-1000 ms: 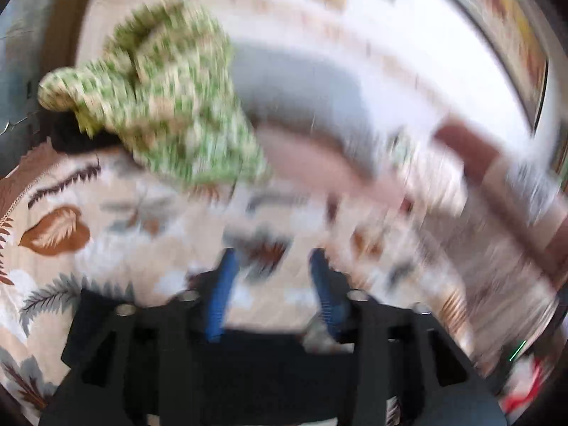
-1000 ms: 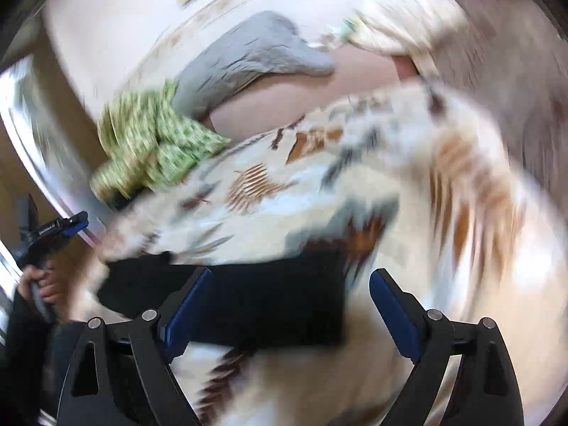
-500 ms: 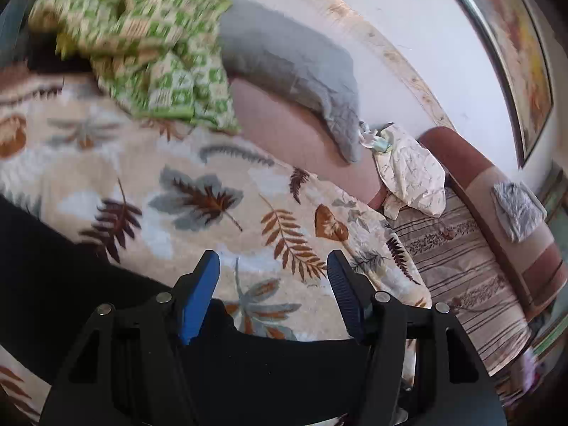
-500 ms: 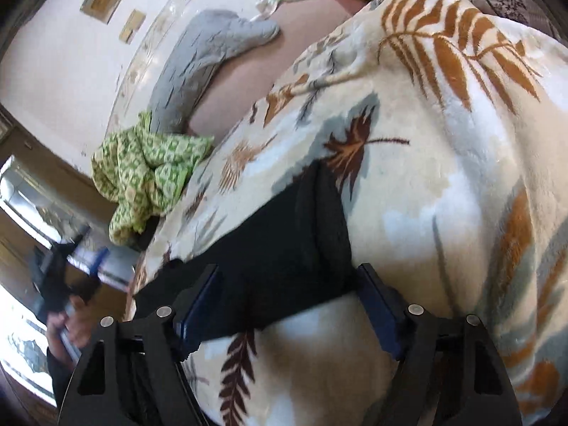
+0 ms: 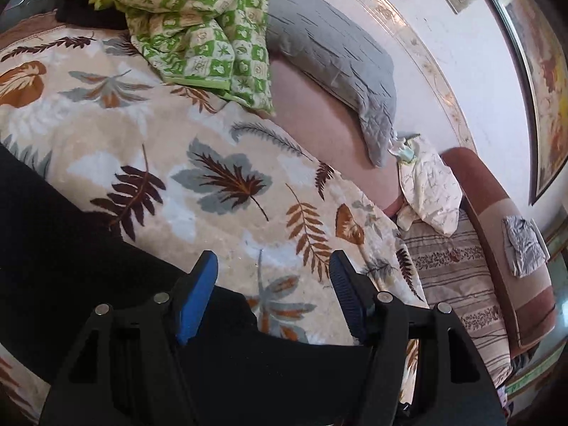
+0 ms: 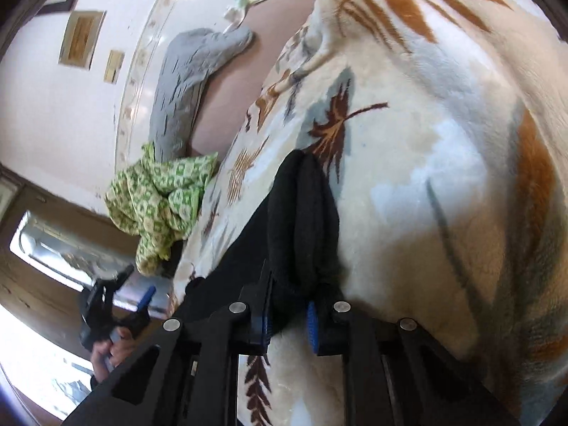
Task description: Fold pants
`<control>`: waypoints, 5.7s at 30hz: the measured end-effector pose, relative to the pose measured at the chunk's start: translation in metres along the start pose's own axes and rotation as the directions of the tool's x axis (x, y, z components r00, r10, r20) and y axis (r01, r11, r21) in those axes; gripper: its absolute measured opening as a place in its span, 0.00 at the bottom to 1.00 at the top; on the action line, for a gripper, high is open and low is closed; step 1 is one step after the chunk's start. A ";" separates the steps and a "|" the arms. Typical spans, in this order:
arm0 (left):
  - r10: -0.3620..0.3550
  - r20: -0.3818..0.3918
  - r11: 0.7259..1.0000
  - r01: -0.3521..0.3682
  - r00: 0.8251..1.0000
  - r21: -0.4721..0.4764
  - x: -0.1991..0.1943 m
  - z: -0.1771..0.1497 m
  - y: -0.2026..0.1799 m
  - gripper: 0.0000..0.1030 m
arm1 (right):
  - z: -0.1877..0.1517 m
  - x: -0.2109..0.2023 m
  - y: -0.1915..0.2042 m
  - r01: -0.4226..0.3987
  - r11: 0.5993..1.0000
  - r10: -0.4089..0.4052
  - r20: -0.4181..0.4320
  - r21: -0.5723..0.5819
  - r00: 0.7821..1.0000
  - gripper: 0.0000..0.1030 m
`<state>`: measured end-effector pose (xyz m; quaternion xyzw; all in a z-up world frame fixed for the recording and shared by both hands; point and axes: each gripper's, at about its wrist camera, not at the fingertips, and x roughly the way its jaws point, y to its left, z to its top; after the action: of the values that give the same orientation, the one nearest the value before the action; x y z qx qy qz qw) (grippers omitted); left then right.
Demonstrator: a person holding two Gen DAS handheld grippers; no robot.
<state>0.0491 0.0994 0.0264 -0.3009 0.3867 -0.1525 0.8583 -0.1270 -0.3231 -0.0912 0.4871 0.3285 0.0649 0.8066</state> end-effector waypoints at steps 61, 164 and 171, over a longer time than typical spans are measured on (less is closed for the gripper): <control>0.135 0.103 0.986 -0.144 0.986 0.089 -0.024 0.011 0.033 0.72 | -0.042 0.014 0.076 0.082 0.967 -0.066 0.075 -0.242 0.995 0.08; 0.159 -0.243 0.928 -0.062 0.957 0.366 0.059 -0.085 -0.030 0.68 | -0.087 0.151 0.180 0.303 0.524 -0.442 0.049 -0.796 0.896 0.09; 0.101 -0.257 0.936 -0.004 0.961 0.353 0.059 -0.087 -0.033 0.86 | -0.089 0.147 0.177 0.300 0.541 -0.413 0.063 -0.786 0.909 0.10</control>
<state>0.0210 0.0100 -0.0315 -0.1095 0.4754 -0.2354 0.8406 -0.0274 -0.1028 -0.0406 0.0055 0.4110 0.0669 0.9091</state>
